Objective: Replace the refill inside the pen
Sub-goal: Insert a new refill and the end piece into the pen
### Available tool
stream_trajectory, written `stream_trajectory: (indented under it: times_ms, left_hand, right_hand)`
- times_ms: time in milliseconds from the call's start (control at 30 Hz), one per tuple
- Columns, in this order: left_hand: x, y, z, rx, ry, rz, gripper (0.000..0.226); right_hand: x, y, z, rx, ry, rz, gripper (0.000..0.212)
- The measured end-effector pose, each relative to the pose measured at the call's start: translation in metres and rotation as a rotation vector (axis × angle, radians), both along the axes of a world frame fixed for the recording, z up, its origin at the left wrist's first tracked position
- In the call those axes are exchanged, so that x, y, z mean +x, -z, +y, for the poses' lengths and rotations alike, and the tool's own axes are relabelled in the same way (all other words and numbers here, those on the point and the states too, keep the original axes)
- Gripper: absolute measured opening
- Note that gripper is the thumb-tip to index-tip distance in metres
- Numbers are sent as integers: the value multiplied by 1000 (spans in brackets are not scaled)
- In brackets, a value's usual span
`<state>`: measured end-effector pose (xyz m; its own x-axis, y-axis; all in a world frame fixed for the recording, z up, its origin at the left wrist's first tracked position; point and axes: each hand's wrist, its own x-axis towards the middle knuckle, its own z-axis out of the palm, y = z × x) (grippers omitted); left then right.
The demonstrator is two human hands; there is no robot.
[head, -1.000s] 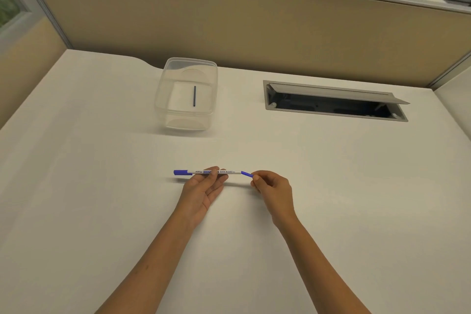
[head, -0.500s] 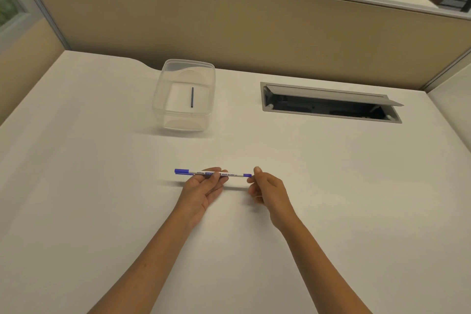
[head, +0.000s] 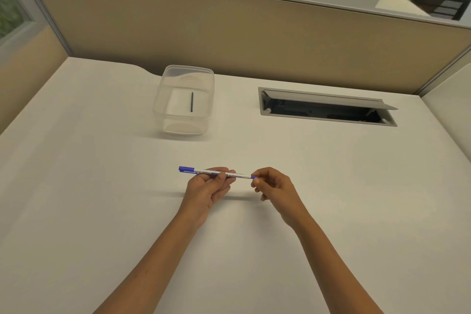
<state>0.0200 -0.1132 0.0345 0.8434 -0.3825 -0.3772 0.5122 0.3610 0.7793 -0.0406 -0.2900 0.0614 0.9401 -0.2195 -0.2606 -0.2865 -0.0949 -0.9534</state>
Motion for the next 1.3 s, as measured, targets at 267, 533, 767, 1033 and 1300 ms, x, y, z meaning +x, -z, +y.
stream_trajectory:
  times_ms: [267,533,767,1033,1300]
  left_hand:
    - [2,-12,0,5,-2,-48,13]
    - [2,-16,-3,-24,-39,-25,13]
    - [3,-18,-4,-28,-46,-35,12]
    - [3,-18,-5,-23,-54,-37,12]
    - [4,-18,-4,-24,-50,-58,11]
  right_hand:
    - [6,-15,-3,-46,-14,69,26]
    - [7,-24,0,-163,-16,-63,8]
    - [9,-26,1,-85,-33,43,28]
    - [8,-24,4,-288,-10,-145,11]
    - [8,-25,7,-121,4,9,27]
